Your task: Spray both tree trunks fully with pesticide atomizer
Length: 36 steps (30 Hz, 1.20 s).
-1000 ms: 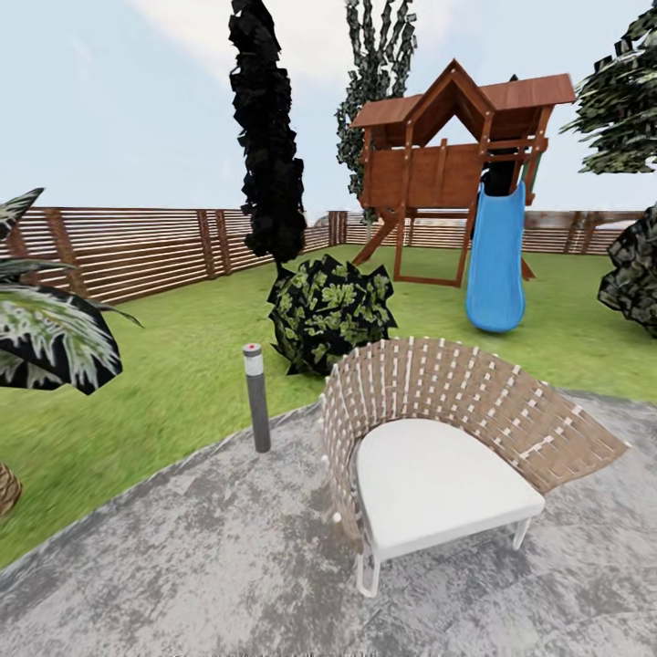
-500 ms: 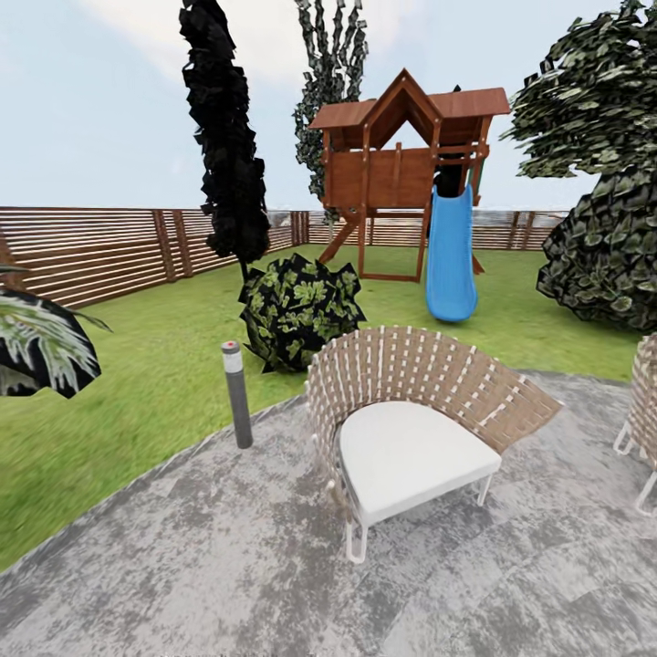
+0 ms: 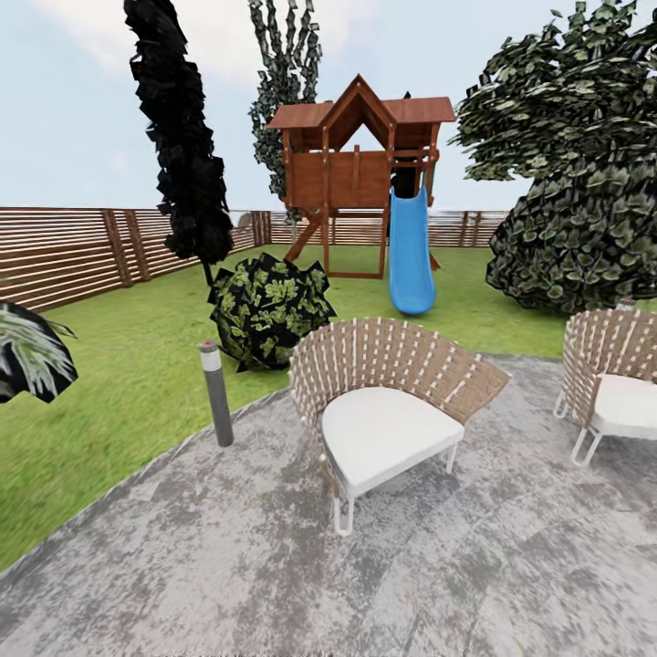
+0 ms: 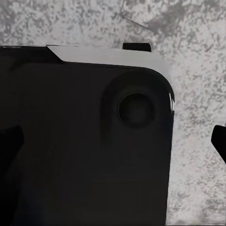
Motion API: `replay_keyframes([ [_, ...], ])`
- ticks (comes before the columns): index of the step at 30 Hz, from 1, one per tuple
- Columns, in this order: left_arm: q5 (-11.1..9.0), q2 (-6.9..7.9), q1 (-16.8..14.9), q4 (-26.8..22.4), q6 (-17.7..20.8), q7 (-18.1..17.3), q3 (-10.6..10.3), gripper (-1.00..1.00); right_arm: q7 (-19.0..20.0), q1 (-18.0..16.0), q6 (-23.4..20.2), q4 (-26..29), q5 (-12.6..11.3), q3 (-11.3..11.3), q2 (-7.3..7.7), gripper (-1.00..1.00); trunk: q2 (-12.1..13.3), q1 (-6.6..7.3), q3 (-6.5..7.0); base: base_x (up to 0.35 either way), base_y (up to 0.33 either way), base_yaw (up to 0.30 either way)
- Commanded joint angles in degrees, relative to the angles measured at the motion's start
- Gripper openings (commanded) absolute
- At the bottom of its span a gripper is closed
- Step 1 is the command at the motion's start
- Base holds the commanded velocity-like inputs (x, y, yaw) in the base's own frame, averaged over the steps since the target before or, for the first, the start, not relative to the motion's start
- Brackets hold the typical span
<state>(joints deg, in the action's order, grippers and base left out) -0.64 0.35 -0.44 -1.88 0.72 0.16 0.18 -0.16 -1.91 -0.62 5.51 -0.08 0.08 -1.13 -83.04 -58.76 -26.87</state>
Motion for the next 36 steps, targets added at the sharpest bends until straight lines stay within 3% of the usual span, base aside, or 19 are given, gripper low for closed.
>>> replay_keyframes([
  [1,-0.1,0.00,0.0,-0.1,0.1,0.0,0.0,1.00,0.0,0.0,-0.1,0.0,0.0,0.0,-0.01,1.00,0.0,0.03,-0.06,-0.263,0.234,-0.263],
  [14,-0.1,0.23,-0.6,-0.1,0.2,0.1,0.0,1.00,0.0,0.0,-0.1,0.0,0.0,0.0,-0.01,1.00,0.0,0.03,-0.06,-0.263,0.234,-0.264],
  [22,0.0,1.84,-3.1,-0.1,0.1,0.4,0.1,1.00,0.0,0.0,-0.1,1.5,0.0,0.0,0.00,1.00,0.0,0.03,-0.06,-0.263,0.234,-0.266],
  [25,0.0,2.67,-5.2,-0.8,-0.2,0.6,0.1,1.00,0.0,0.0,-0.1,5.3,0.0,0.0,0.66,1.00,0.0,0.03,-0.06,-0.255,0.226,-0.271],
  [31,-0.2,5.29,-8.2,-7.8,-0.4,0.1,0.2,1.00,-0.1,0.0,0.0,16.6,-0.1,-0.1,3.65,1.00,0.0,0.03,-0.06,-0.075,0.067,-0.272],
  [36,-0.4,5.22,-8.8,-20.5,-0.5,-0.1,0.6,1.00,0.1,0.0,0.3,26.4,-0.3,-0.1,4.45,1.00,0.0,0.03,-0.06,-0.007,0.006,-0.273],
])
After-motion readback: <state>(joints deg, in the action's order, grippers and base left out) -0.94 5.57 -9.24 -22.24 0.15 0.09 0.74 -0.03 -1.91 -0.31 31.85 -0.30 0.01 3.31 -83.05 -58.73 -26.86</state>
